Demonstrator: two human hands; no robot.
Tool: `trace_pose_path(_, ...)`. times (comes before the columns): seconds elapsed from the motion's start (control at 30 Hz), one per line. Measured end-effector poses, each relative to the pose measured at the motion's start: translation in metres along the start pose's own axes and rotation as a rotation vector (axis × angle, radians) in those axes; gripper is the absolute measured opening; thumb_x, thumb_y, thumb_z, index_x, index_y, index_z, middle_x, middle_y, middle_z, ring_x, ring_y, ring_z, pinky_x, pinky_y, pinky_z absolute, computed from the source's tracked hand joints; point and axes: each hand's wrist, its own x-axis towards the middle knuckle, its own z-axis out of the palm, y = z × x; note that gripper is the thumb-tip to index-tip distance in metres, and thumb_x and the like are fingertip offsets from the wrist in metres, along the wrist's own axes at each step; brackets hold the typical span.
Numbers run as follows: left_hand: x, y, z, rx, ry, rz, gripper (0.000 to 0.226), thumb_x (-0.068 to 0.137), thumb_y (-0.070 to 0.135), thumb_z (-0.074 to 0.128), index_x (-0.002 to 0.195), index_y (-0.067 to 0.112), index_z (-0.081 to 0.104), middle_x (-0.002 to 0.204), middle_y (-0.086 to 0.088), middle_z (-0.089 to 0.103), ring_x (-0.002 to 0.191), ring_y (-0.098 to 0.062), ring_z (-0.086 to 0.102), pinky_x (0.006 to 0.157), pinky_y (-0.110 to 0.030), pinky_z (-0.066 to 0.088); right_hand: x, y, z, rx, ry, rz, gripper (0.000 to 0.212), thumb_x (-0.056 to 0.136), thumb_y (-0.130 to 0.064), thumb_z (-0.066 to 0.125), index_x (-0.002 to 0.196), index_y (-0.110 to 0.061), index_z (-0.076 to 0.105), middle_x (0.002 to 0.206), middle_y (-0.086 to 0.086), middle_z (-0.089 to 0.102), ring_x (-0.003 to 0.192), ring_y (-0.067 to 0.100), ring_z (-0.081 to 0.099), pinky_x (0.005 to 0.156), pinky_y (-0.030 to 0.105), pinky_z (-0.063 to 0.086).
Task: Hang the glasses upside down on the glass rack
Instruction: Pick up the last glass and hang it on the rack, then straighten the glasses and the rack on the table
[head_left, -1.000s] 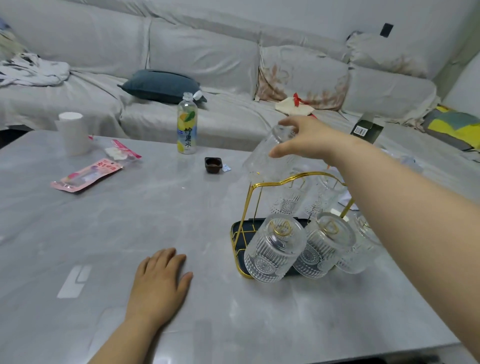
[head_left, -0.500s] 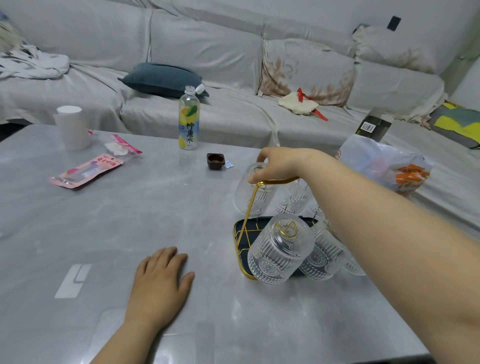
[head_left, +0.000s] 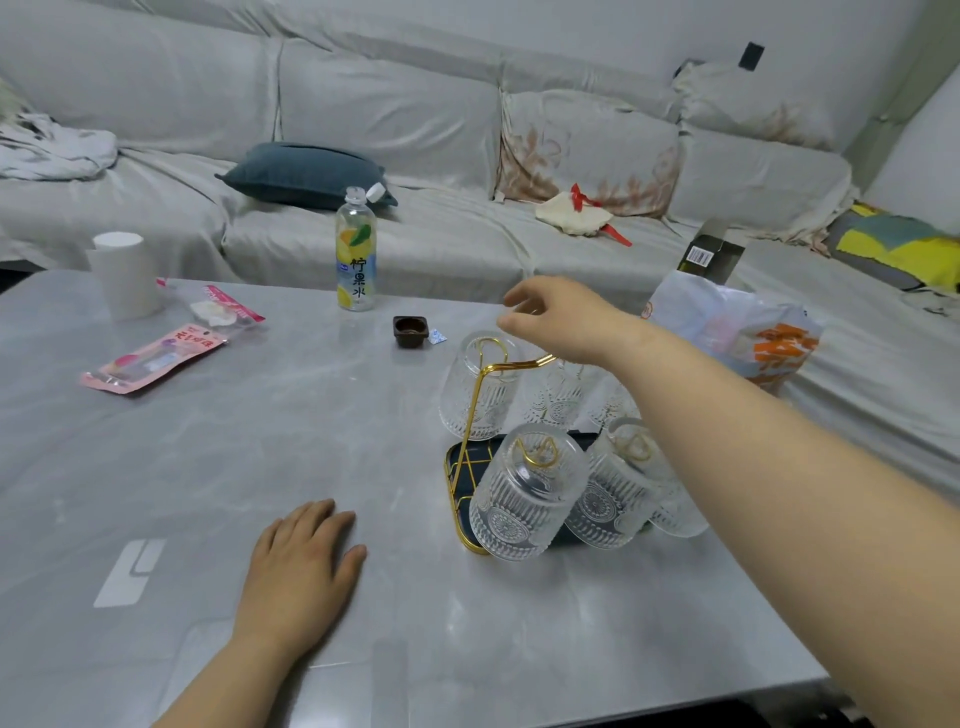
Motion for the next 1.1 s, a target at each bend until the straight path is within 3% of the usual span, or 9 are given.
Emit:
trace_pose_path(0.17, 0.005, 0.013, -0.014, -0.222, 0.006, -0.044, 0.028, 0.085, 0.018, 0.052, 0.112, 0.011, 0.056, 0.125, -0.011, 0.057, 0.116, -0.028, 0.049, 0.096, -0.036, 0.035, -0.058, 0.009, 0.001, 0.157, 0.186, -0.108, 0.03, 0.082, -0.024, 0.056, 0.111, -0.017, 0.054, 0.109, -0.001, 0.056, 0.101, 0.013, 0.051, 0.091, 0.028, 0.041)
trace_pose_path(0.33, 0.021, 0.074, -0.046, -0.434, 0.146, 0.077, 0.026, 0.087, 0.016, 0.048, 0.112, 0.018, 0.055, 0.12, -0.004, 0.061, 0.11, -0.022, 0.052, 0.084, -0.028, 0.036, -0.119, 0.022, 0.038, 0.288, 0.403, -0.125, 0.03, 0.076, -0.01, 0.063, 0.105, -0.014, 0.058, 0.097, -0.009, 0.051, 0.095, 0.007, 0.048, 0.082, 0.004, 0.033)
trace_pose_path(0.4, 0.031, 0.103, -0.062, -0.454, 0.21, 0.17, 0.028, 0.086, 0.015, 0.049, 0.113, 0.018, 0.055, 0.119, -0.004, 0.062, 0.107, -0.021, 0.054, 0.085, -0.028, 0.036, -0.134, 0.025, 0.059, 0.355, 0.506, -0.106, 0.034, 0.072, -0.006, 0.067, 0.104, -0.012, 0.057, 0.096, -0.011, 0.05, 0.095, 0.01, 0.05, 0.085, 0.009, 0.035)
trace_pose_path(0.5, 0.044, 0.133, -0.078, -0.439, 0.234, 0.288, 0.031, 0.086, 0.017, 0.049, 0.116, 0.019, 0.053, 0.119, -0.005, 0.06, 0.106, -0.019, 0.054, 0.086, -0.027, 0.036, -0.15, 0.029, 0.091, 0.489, 0.599, -0.046, 0.052, 0.067, -0.007, 0.072, 0.105, -0.031, 0.047, 0.104, -0.019, 0.046, 0.105, 0.014, 0.051, 0.095, 0.022, 0.038)
trace_pose_path(0.57, 0.051, 0.145, -0.083, -0.361, 0.194, 0.331, 0.028, 0.087, 0.019, 0.048, 0.114, 0.016, 0.056, 0.121, -0.005, 0.06, 0.11, -0.021, 0.052, 0.087, -0.028, 0.037, -0.155, 0.031, 0.109, 0.569, 0.597, 0.034, 0.063, 0.064, -0.008, 0.075, 0.109, -0.035, 0.039, 0.112, -0.012, 0.047, 0.113, 0.017, 0.048, 0.1, 0.031, 0.038)
trace_pose_path(0.7, 0.061, 0.156, -0.092, -0.219, 0.121, 0.372, 0.023, 0.088, 0.018, 0.048, 0.103, 0.01, 0.063, 0.117, -0.008, 0.063, 0.108, -0.025, 0.054, 0.086, -0.034, 0.042, -0.151, 0.032, 0.13, 0.65, 0.525, 0.179, 0.081, 0.063, -0.011, 0.076, 0.129, -0.014, 0.029, 0.136, 0.006, 0.04, 0.126, 0.02, 0.039, 0.108, 0.04, 0.033)
trace_pose_path(0.97, 0.072, 0.162, -0.095, -0.163, 0.108, 0.29, 0.021, 0.085, 0.011, 0.05, 0.101, 0.011, 0.065, 0.109, -0.015, 0.067, 0.101, -0.033, 0.057, 0.081, -0.034, 0.045, -0.134, 0.038, 0.14, 0.616, 0.509, 0.197, 0.088, 0.064, -0.011, 0.074, 0.134, -0.013, 0.021, 0.142, 0.007, 0.033, 0.13, 0.017, 0.032, 0.104, 0.017, 0.022)
trace_pose_path(1.1, 0.073, 0.161, -0.093, -0.173, 0.13, 0.299, 0.021, 0.086, 0.01, 0.05, 0.1, 0.01, 0.065, 0.108, -0.014, 0.068, 0.1, -0.032, 0.058, 0.079, -0.031, 0.044, -0.13, 0.041, 0.144, 0.617, 0.529, 0.19, 0.086, 0.064, -0.011, 0.075, 0.133, -0.012, 0.024, 0.14, 0.007, 0.037, 0.128, 0.016, 0.034, 0.099, 0.012, 0.02)
